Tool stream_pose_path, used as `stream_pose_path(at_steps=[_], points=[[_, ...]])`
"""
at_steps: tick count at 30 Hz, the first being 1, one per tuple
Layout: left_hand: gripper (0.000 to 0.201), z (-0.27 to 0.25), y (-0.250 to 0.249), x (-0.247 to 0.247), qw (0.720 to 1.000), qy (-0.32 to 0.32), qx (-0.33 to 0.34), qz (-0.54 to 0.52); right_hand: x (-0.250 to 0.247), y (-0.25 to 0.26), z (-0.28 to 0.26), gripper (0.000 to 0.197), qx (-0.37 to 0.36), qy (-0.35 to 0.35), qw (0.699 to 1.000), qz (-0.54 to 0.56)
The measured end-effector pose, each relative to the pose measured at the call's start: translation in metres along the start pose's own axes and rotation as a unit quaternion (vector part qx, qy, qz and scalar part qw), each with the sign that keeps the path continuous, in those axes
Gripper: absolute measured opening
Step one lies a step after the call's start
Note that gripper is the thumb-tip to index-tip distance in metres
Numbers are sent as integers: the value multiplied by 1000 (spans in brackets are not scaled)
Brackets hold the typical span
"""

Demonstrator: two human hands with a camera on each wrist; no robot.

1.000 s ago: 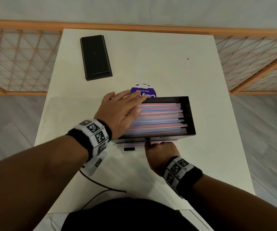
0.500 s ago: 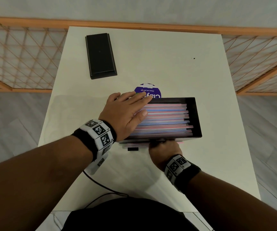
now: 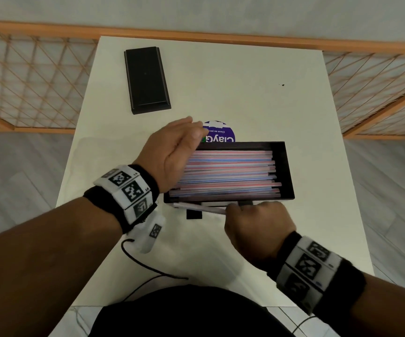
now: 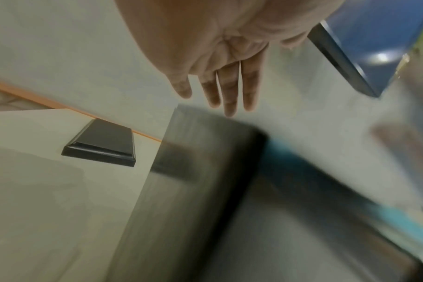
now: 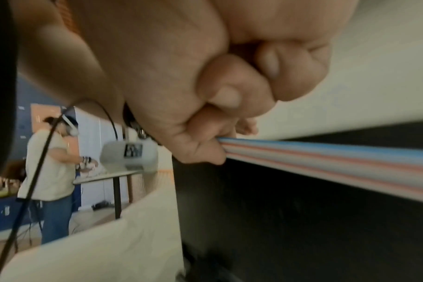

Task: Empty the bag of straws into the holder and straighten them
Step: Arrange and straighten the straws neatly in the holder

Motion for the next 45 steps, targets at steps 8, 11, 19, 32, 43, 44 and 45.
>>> stream_pose_path(at_steps=[8,11,19,32,43,44,45], points=[[71,12,-2,-21,995,-56,-45,-67,-31,-9,50,25,-14,-18,999,-31],[66,1,8,-9,997,-30,-71,-4,-11,-16,53,42,7,5,1000,2],[72,-15,38,21,991,49,-78,99,29,0,14,105,3,203,978,52],[65,-19,30,5,985,-46,-150,73,-8,-66,27,36,146,-79,978,130],[100,-33,48,16,856,-67,-443,-258,32,-135,2,33,402,59,866,290],[91,-30,44,17,847,-63,-442,-289,13,-140,6,32,391,32,879,271],[84,-28,39,17,839,-55,-431,-328,-10,-146,10,31,380,-1,891,250]])
Point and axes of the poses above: each hand's wrist, its own z-axis towards the middle knuckle, its own x-axis out of the palm, y = z × x, the point moved 7 cm from there along z, towards the middle knuckle, and after that the axes turned 6 degrees about -z, right-handed, at the moved point
